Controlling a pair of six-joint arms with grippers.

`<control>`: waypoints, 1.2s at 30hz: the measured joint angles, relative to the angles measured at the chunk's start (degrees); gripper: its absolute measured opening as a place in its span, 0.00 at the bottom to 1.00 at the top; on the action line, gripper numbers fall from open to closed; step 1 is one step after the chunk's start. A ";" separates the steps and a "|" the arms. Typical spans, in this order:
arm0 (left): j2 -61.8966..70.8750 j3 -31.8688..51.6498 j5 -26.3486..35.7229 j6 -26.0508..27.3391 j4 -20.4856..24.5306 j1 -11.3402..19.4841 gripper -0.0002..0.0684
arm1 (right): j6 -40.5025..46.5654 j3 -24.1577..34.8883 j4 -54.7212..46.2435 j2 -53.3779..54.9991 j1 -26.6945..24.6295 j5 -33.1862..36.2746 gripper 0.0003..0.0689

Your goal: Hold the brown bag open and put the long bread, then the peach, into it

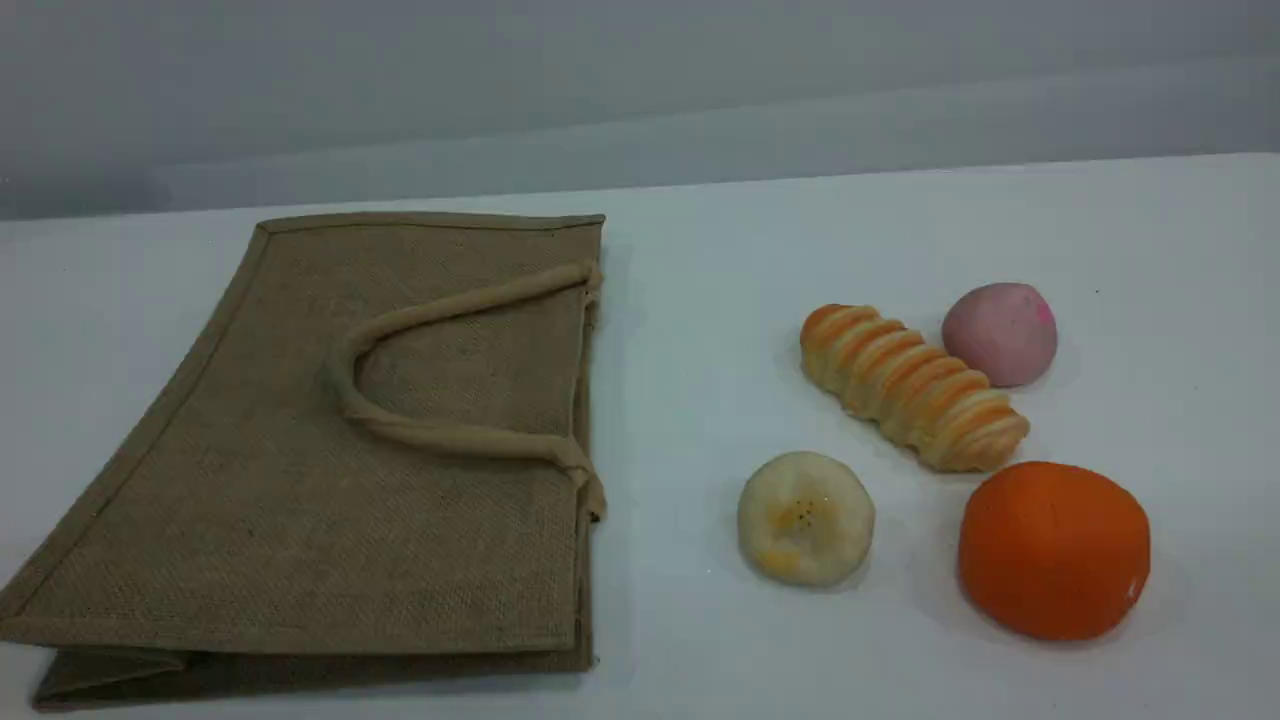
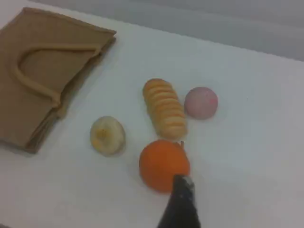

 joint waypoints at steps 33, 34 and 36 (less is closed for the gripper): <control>17.28 -8.60 -10.60 -2.40 1.56 -2.90 0.86 | 4.62 -7.07 -0.26 11.06 0.02 -7.23 0.75; 19.94 -10.11 -10.60 -2.82 1.56 -2.90 0.86 | 4.62 -8.33 -0.26 12.95 0.02 -7.52 0.75; 25.10 -13.34 -10.67 -3.18 1.56 -2.90 0.86 | 4.62 -10.75 -0.26 17.86 0.02 -9.21 0.75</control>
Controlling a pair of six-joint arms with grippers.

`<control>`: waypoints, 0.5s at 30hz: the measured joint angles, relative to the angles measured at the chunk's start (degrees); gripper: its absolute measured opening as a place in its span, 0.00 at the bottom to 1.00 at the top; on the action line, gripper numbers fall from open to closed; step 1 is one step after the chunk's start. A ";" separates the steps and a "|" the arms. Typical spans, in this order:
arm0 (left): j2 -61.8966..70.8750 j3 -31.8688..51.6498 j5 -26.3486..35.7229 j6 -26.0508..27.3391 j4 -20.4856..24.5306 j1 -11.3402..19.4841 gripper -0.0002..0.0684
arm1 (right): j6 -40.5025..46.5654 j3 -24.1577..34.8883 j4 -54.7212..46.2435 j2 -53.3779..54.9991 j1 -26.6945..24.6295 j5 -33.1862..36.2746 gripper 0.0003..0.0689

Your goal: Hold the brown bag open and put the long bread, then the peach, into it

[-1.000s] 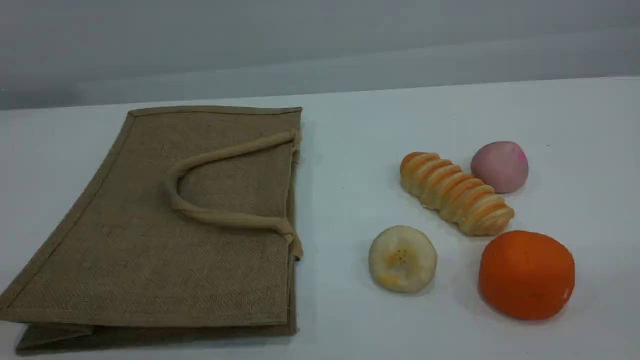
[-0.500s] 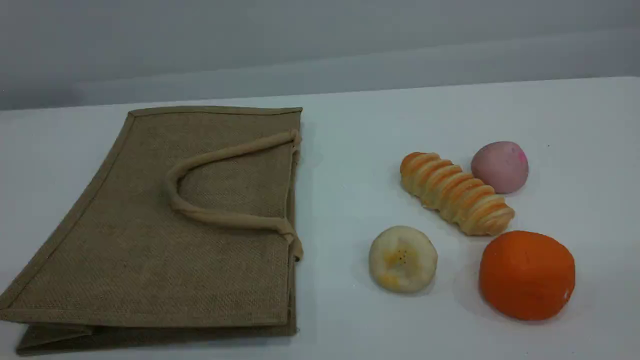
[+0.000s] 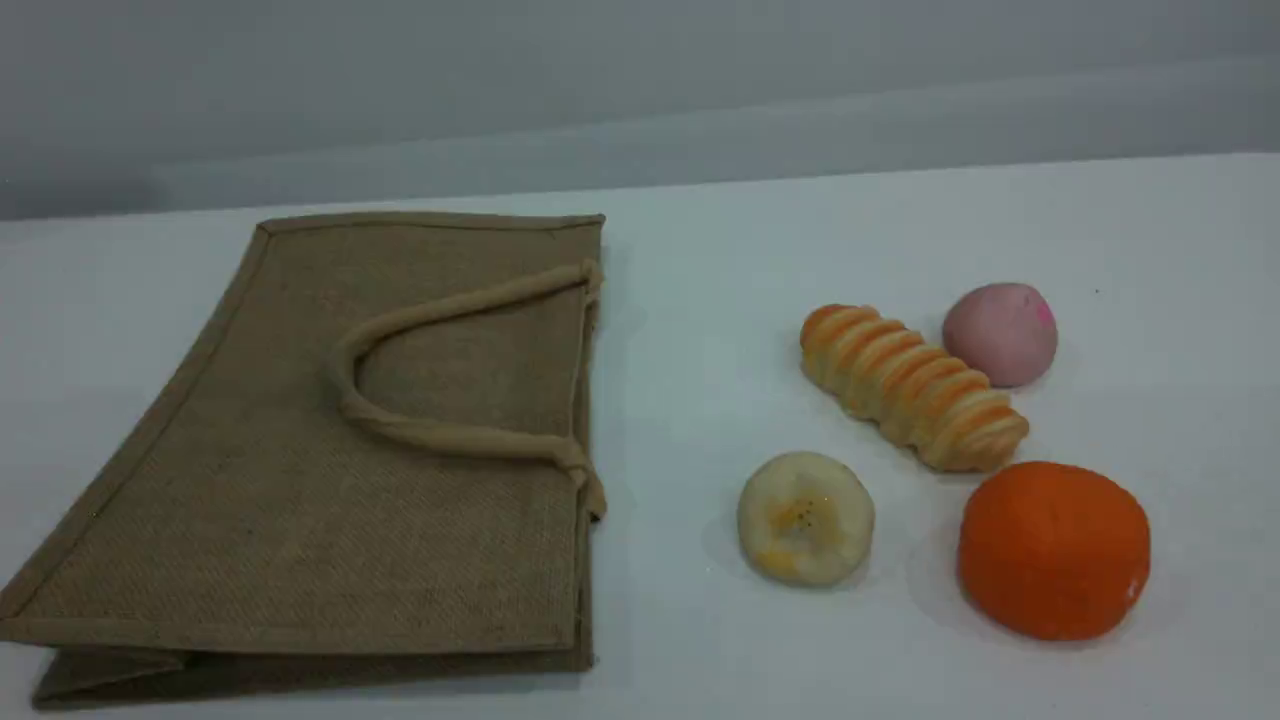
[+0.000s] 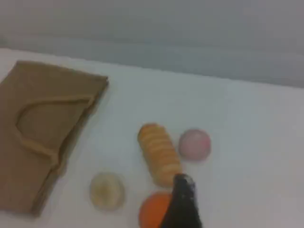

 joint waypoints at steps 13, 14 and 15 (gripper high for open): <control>36.04 -16.55 -1.09 0.00 -0.03 0.00 0.84 | 0.00 -16.55 -0.53 30.11 0.00 -5.83 0.75; 38.43 -16.91 -1.72 0.00 -0.03 0.00 0.84 | 0.00 -17.23 -0.59 32.17 0.00 -5.83 0.75; 40.68 -17.23 -2.42 0.05 -0.15 0.00 0.84 | 0.00 -18.03 -0.65 34.15 0.00 -5.78 0.75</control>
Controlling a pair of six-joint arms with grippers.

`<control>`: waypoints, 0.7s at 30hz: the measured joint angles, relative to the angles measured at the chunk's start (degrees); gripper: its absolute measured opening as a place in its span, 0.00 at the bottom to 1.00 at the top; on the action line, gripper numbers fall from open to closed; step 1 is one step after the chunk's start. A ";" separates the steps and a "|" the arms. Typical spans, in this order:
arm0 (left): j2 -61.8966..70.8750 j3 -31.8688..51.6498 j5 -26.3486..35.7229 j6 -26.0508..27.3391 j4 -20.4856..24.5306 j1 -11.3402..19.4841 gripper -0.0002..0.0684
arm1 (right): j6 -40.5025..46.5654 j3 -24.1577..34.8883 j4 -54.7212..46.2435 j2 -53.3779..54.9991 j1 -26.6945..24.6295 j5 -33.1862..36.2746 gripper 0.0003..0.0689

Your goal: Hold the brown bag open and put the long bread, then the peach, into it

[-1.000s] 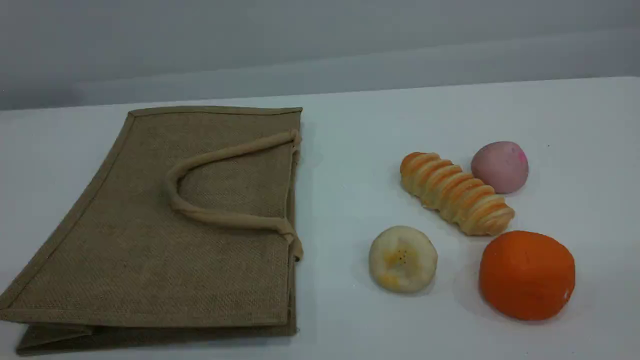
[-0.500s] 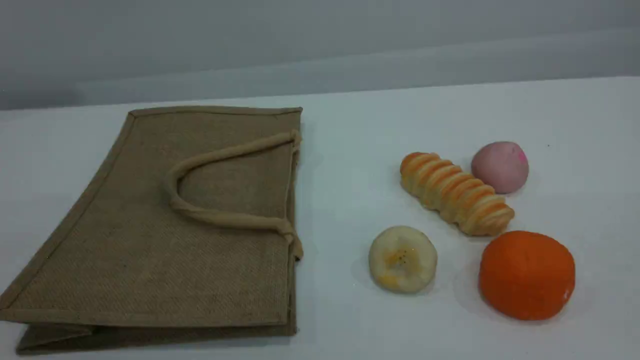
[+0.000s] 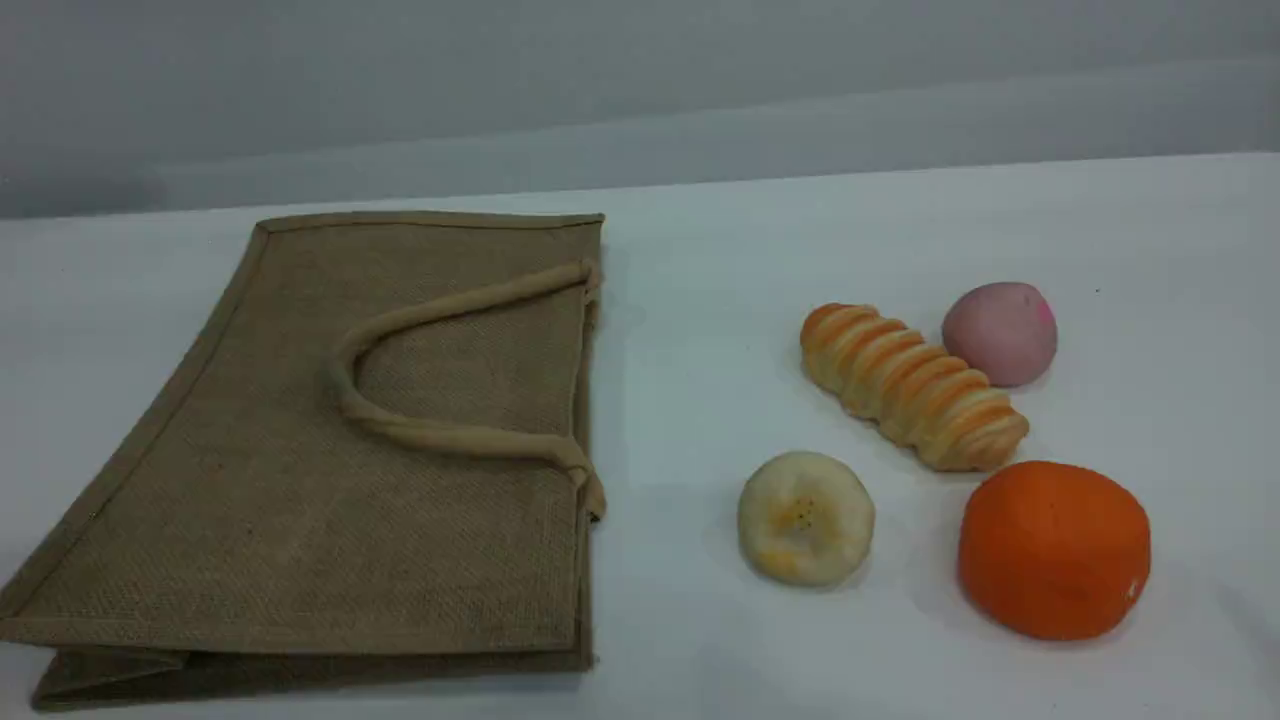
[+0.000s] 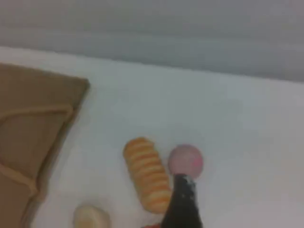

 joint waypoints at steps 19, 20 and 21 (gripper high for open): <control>26.45 -10.53 -4.30 -3.20 -6.18 -2.16 0.84 | -0.25 -4.86 0.22 21.29 0.00 -2.23 0.75; 27.66 -11.28 -4.25 -3.20 -6.17 -2.84 0.84 | -0.25 -4.86 0.22 21.74 0.00 -2.23 0.75; 28.91 -12.08 -4.29 -3.26 -6.17 -3.71 0.84 | -0.25 -4.86 0.22 22.05 0.00 -2.29 0.75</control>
